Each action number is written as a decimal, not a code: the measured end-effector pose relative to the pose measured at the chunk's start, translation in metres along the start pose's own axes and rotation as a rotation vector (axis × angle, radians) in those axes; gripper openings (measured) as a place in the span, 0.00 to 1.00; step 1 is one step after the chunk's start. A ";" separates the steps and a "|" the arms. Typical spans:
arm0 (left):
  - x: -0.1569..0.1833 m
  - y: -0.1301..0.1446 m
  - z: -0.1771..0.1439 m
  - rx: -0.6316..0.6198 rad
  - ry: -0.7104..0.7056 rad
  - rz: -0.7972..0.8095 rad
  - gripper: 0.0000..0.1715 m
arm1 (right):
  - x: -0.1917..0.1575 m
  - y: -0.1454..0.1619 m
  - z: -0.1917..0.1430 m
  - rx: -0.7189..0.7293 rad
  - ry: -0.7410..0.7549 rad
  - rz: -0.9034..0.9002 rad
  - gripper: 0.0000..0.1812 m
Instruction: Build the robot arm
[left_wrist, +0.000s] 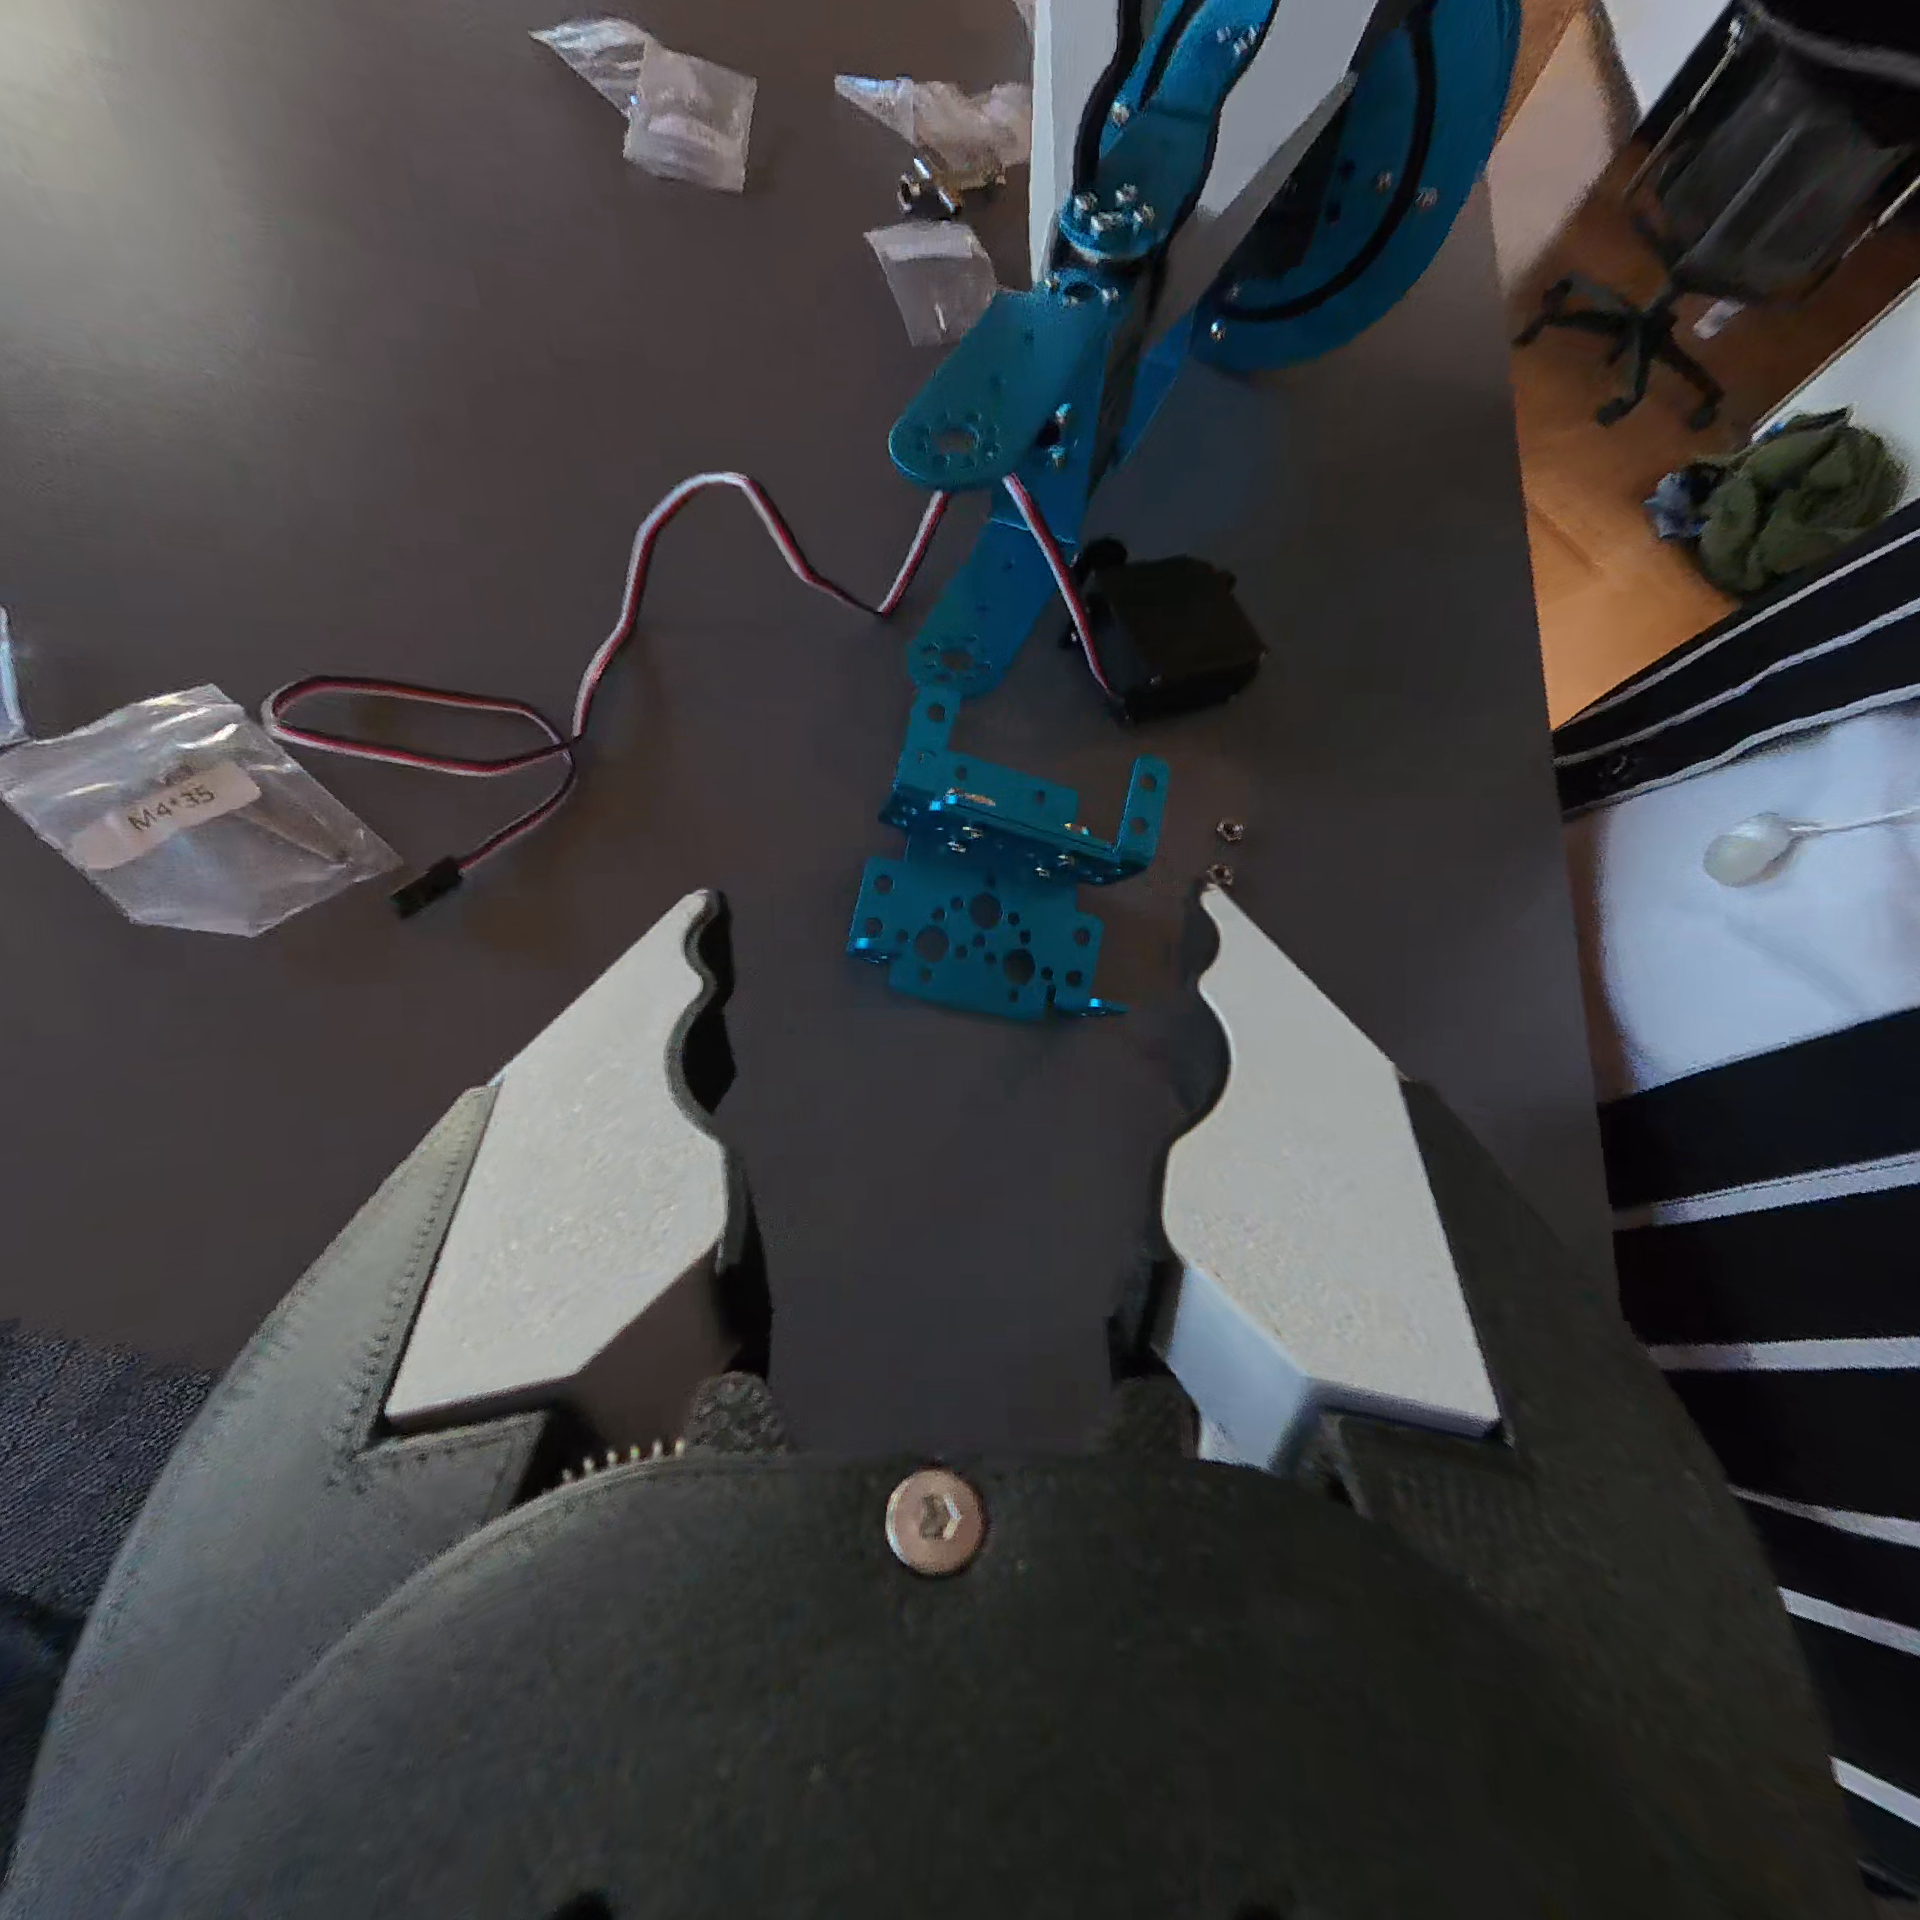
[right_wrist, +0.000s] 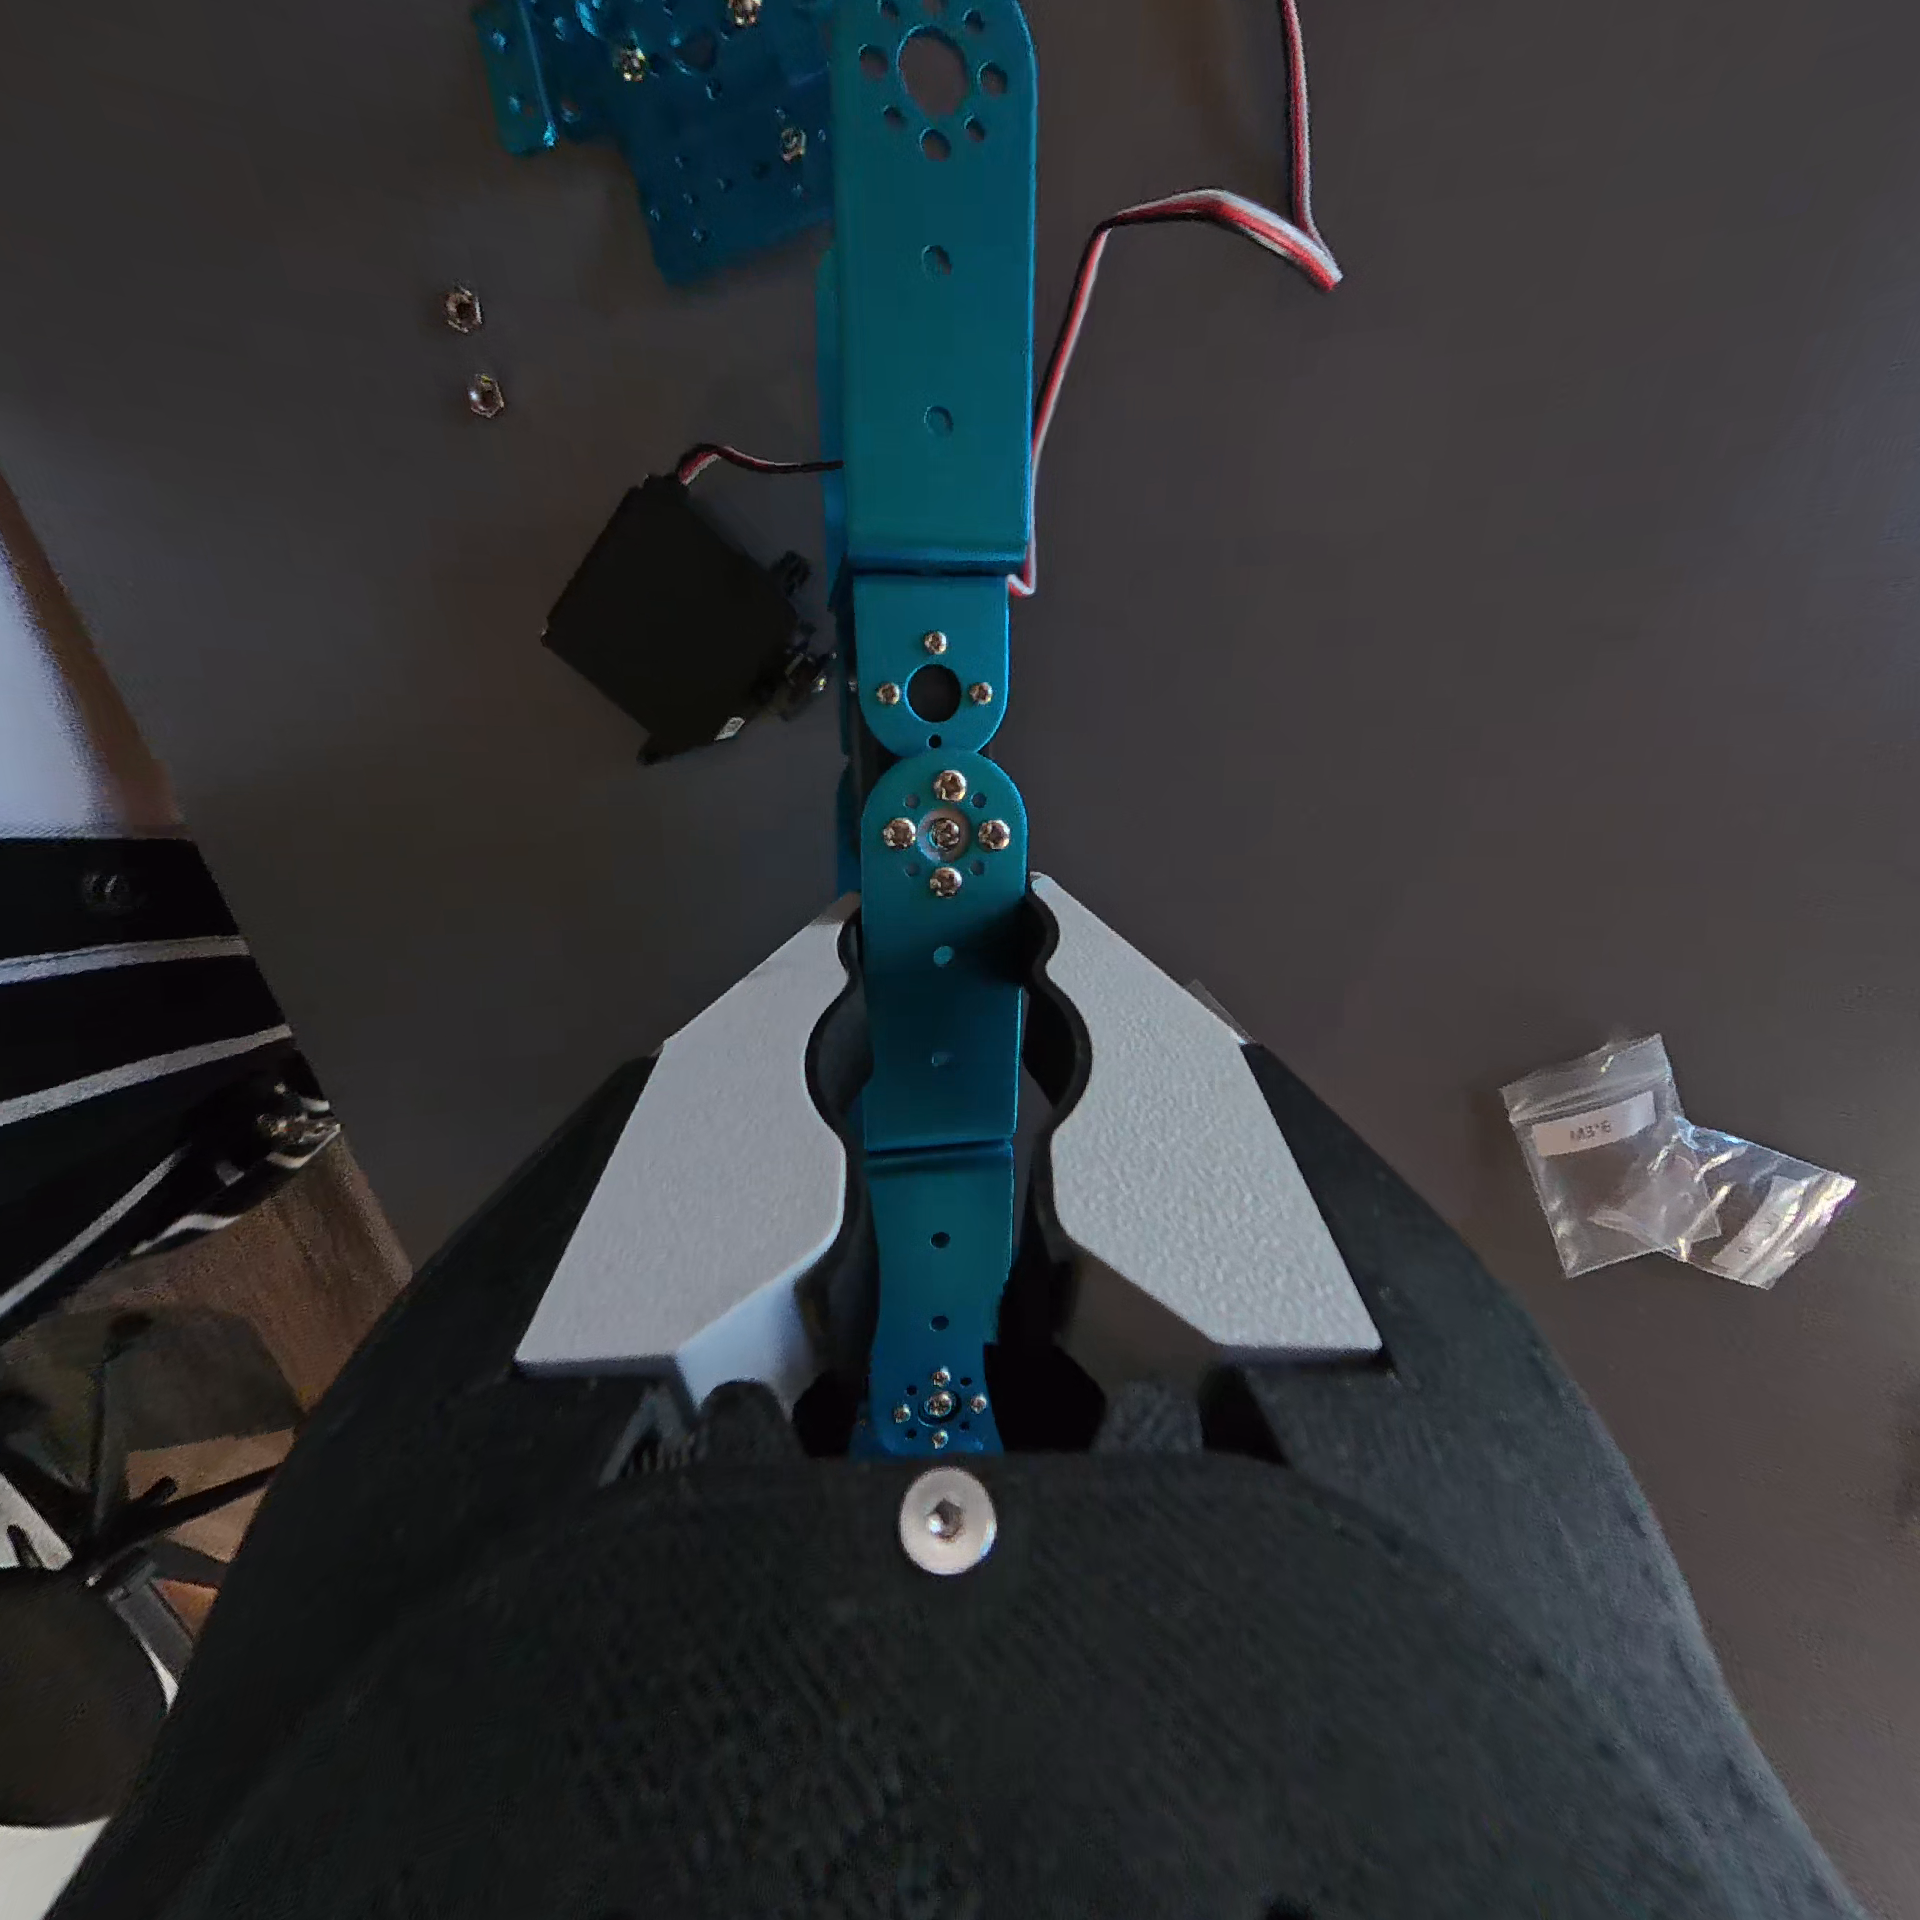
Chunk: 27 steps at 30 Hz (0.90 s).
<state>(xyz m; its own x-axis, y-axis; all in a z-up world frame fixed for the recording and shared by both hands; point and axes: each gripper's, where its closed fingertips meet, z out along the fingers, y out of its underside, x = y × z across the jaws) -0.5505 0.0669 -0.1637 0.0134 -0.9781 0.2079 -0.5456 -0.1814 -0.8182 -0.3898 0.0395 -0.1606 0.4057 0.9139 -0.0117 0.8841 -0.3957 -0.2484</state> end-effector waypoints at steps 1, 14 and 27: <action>0.003 0.002 0.003 -0.010 -0.001 0.014 0.51 | -0.001 0.000 0.000 0.007 -0.003 -0.001 0.13; 0.009 0.000 0.032 -0.052 -0.112 0.065 0.51 | -0.008 -0.002 0.006 -0.001 -0.039 -0.040 0.13; -0.033 -0.083 0.033 0.058 -0.035 -0.113 0.35 | -0.013 0.007 0.001 0.012 -0.045 -0.047 0.13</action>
<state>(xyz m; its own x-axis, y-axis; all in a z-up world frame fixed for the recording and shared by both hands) -0.4781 0.1107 -0.1201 0.1018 -0.9537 0.2830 -0.4896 -0.2957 -0.8203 -0.3886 0.0251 -0.1633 0.3532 0.9346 -0.0431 0.8989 -0.3518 -0.2612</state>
